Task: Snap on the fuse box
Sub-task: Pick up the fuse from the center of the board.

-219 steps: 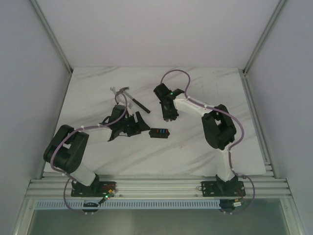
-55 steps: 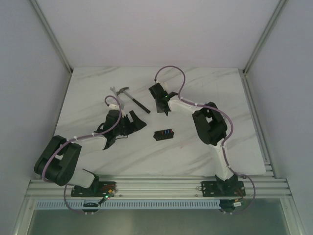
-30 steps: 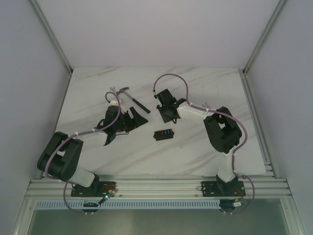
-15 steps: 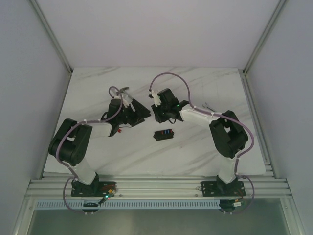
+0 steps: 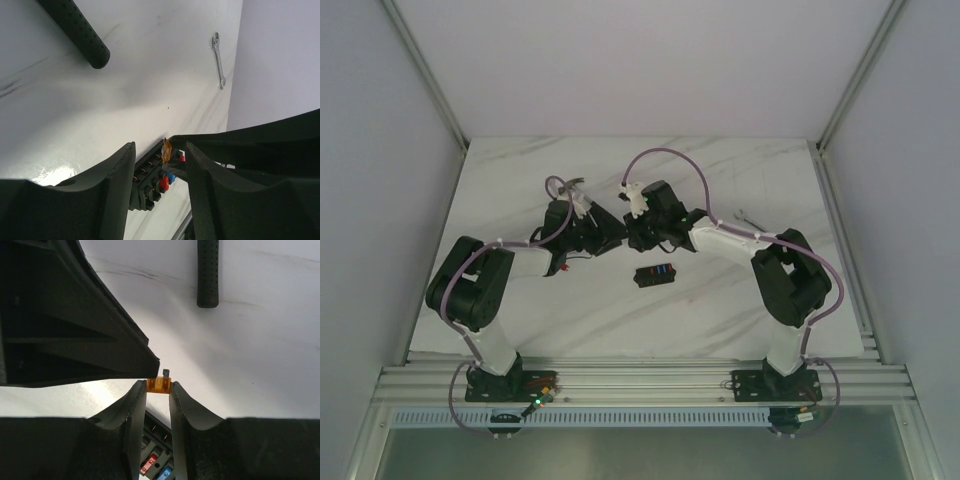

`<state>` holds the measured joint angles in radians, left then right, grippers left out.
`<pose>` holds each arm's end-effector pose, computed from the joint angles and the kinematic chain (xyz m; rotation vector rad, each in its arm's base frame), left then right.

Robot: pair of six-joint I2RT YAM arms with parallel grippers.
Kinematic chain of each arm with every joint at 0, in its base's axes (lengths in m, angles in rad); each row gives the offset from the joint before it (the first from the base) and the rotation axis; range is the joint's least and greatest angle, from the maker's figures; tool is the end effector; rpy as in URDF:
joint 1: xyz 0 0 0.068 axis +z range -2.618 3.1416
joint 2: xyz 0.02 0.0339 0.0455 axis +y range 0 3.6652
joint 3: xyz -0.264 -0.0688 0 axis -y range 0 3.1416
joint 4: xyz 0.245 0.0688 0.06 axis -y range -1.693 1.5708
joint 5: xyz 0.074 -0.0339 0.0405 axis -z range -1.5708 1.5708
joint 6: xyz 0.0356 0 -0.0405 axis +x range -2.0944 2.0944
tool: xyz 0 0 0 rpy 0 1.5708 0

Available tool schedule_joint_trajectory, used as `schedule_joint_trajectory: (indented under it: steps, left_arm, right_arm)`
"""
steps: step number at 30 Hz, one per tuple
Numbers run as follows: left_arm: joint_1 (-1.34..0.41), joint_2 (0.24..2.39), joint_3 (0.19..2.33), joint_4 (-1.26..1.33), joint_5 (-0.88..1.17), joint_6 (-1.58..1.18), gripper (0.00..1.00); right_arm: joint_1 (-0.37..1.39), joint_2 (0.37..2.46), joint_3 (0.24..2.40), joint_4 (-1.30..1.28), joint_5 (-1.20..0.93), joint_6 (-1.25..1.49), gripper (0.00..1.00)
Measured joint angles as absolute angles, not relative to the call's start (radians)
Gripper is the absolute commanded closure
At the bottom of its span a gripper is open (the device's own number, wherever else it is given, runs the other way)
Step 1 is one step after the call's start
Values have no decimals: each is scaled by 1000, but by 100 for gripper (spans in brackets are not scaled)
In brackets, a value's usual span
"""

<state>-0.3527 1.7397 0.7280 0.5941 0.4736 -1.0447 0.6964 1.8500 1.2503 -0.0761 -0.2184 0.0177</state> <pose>0.3151 -0.1333 0.1550 -0.4186 2.1726 -1.3182 0.3124 0.2713 0.2105 -0.8800 2.1292 0.6223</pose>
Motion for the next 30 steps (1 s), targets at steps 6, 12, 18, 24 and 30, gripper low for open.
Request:
schedule_joint_trajectory:
  steps: [6,12,18,24,30]
  left_arm:
    - [-353,1755,728,607,482,-1066,54]
    - [-353,1755,728,611,487,-1077,58]
    - [-353,1760,728,632,497,-1092,64]
    - [-353,1760,728,647,502,-1108,68]
    - [-353,1760,728,654,502,-1118,71]
  right_arm:
    - [705,1842,1243,-51,-233,19,74]
    - [707,1837,1238,-31,-238,25,74]
    - [707,1837,1238,-20,-240,33,74]
    - [707,1837,1238,-15,-240,34,74]
    - [707,1837,1238,-10,-240,37,74]
